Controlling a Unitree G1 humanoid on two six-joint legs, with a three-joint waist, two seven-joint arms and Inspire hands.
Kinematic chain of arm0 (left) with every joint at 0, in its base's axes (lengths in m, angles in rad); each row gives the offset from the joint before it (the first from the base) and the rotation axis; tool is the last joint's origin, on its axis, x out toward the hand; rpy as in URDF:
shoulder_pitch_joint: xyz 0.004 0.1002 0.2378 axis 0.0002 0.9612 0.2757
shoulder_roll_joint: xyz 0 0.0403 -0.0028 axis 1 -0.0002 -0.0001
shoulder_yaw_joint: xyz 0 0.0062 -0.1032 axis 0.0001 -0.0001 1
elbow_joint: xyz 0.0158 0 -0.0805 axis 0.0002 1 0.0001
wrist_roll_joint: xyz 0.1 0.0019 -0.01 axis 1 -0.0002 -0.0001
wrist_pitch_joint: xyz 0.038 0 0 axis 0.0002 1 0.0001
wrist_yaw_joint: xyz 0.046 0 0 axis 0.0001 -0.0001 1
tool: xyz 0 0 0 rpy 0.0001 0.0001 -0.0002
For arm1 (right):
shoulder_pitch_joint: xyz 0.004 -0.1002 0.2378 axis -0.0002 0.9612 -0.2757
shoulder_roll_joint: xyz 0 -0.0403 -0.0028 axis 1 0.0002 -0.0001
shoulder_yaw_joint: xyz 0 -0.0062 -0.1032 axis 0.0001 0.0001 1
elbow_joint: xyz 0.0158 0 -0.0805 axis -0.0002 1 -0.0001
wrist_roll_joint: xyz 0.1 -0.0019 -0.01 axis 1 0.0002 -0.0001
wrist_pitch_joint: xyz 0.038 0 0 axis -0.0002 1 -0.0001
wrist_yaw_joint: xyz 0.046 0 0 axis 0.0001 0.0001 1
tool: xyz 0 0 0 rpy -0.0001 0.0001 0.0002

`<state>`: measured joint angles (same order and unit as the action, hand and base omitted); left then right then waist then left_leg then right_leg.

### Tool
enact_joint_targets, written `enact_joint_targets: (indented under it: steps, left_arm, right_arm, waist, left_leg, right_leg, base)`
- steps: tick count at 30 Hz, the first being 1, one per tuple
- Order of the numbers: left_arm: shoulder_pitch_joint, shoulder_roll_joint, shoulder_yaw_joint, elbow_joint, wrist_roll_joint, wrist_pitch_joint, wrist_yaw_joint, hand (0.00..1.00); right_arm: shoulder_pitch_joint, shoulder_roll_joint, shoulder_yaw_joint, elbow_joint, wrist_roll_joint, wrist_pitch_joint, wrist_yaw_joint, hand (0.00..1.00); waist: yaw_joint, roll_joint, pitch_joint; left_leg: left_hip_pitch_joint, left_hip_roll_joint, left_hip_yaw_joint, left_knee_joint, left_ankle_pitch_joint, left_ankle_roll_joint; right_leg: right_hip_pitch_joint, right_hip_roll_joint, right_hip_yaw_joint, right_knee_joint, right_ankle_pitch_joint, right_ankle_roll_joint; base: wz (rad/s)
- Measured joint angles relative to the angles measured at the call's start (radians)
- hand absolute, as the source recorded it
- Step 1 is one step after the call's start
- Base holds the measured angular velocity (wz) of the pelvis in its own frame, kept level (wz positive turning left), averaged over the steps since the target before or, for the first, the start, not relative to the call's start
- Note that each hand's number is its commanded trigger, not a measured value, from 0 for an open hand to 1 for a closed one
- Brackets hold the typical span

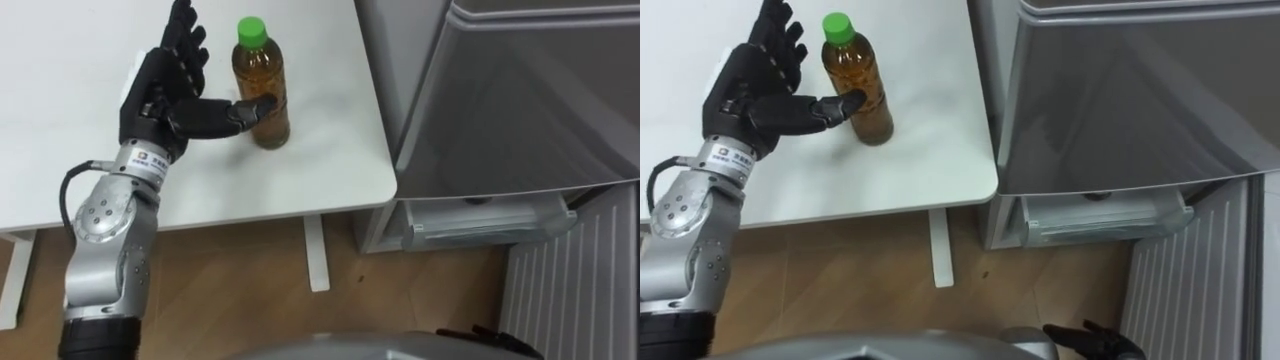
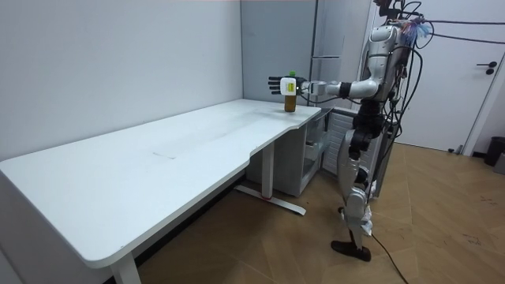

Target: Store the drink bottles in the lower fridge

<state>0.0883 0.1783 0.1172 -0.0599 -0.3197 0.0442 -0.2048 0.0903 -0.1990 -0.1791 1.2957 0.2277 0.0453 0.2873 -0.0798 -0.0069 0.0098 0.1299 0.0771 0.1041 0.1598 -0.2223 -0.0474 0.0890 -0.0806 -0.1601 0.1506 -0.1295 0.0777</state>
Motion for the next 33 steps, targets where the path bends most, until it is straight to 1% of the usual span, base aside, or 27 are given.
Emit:
enact_joint_targets:
  steps: [6, 9, 13, 15, 18, 22, 24, 27, 31, 33]
  left_arm:
    - [-0.042, -0.001, 0.0, 0.057, -0.001, 0.0, 0.017, 0.0]
    - [-0.048, -0.002, -0.002, 0.067, -0.004, 0.0, 0.033, 0.0]
    - [-0.062, -0.003, -0.004, 0.108, -0.006, 0.001, 0.06, 0.0]
    - [-0.069, -0.003, -0.003, 0.118, -0.007, 0.002, 0.073, 0.0]
    - [-0.105, -0.003, -0.004, 0.178, -0.021, 0.002, 0.085, 0.0]
    - [-0.141, -0.003, -0.004, 0.223, -0.022, 0.022, 0.088, 0.0]
    - [-0.151, -0.003, -0.004, 0.236, -0.024, 0.023, 0.086, 0.0]
    - [-0.164, -0.003, -0.005, 0.238, -0.041, 0.038, 0.071, 0.0]
    - [-0.177, 0.0, -0.023, 0.238, -0.045, 0.048, 0.042, 0.0]
    - [-0.18, 0.0, -0.034, 0.238, -0.063, 0.059, 0.036, 0.0]
  right_arm:
    - [0.0, 0.002, -0.002, -0.001, -0.001, 0.0, -0.001, 0.0]
    - [0.002, 0.003, 0.0, -0.006, 0.002, 0.001, -0.006, 0.0]
    - [0.003, 0.003, 0.001, -0.011, 0.003, 0.001, -0.014, 0.0]
    - [0.003, 0.002, 0.0, -0.011, 0.001, 0.001, -0.014, 0.0]
    - [0.006, 0.0, -0.001, -0.013, -0.001, 0.001, -0.014, 0.0]
    - [0.006, 0.0, -0.003, -0.018, 0.001, 0.002, -0.013, 0.0]
    - [0.008, 0.0, -0.003, -0.022, 0.003, 0.007, -0.014, 0.0]
    - [0.006, 0.0, -0.003, -0.022, 0.009, 0.015, -0.014, 0.0]
    - [0.005, -0.001, -0.002, -0.022, 0.012, 0.022, -0.016, 0.0]
    - [0.0, -0.002, 0.0, -0.022, 0.011, 0.025, -0.016, 0.0]
  waist:
    - [-0.001, 0.0, 0.0005]
    - [-0.007, 0.002, 0.0002]
    - [-0.011, 0.006, 0.0006]
    - [-0.019, 0.008, 0.0005]
    - [-0.032, 0.015, 0.0003]
    - [-0.056, 0.022, -0.0001]
    - [-0.058, 0.025, 0.0014]
    - [-0.061, 0.026, 0.0013]
    - [-0.062, 0.027, 0.0011]
    - [-0.062, 0.027, 0.0009]
  left_leg:
    - [0.003, 0.0, 0.005, -0.001, 0.0, 0.0]
    - [0.003, 0.0, 0.006, -0.001, 0.0, 0.0]
    - [0.003, 0.0, 0.007, -0.001, 0.0, 0.0]
    - [0.004, 0.0, 0.007, -0.001, 0.0, 0.0]
    - [0.004, 0.0, 0.009, -0.002, 0.0, 0.0]
    - [0.008, 0.002, 0.019, -0.005, 0.0, 0.0]
    - [0.015, 0.003, 0.029, -0.01, 0.0, 0.0]
    - [0.021, 0.002, 0.036, -0.015, 0.0, 0.0]
    - [0.021, 0.003, 0.036, -0.015, 0.0, 0.0]
    - [0.021, 0.003, 0.037, -0.015, 0.0, 0.0]
  right_leg:
    - [-0.001, 0.0, 0.005, 0.001, 0.0, 0.0]
    - [-0.002, 0.0, 0.007, 0.001, 0.0, 0.0]
    - [-0.003, 0.0, 0.01, 0.001, 0.0, 0.0]
    - [-0.003, 0.0, 0.014, 0.001, 0.0, 0.0]
    - [-0.002, 0.002, 0.016, 0.001, 0.0, 0.0]
    - [-0.005, 0.004, 0.023, 0.002, 0.0, 0.0]
    - [-0.005, 0.006, 0.033, 0.002, 0.0, 0.0]
    - [-0.005, 0.006, 0.042, 0.002, 0.0, 0.0]
    - [-0.006, 0.007, 0.043, 0.002, 0.0, 0.0]
    - [-0.007, 0.007, 0.043, 0.002, 0.0, 0.0]
  base:
    - [-0.01]
    - [0.0]
    - [0.0]
    - [0.0]
    - [0.0]
    - [-0.05]
    - [-0.13]
    - [-0.08]
    - [-0.01]
    - [0.0]
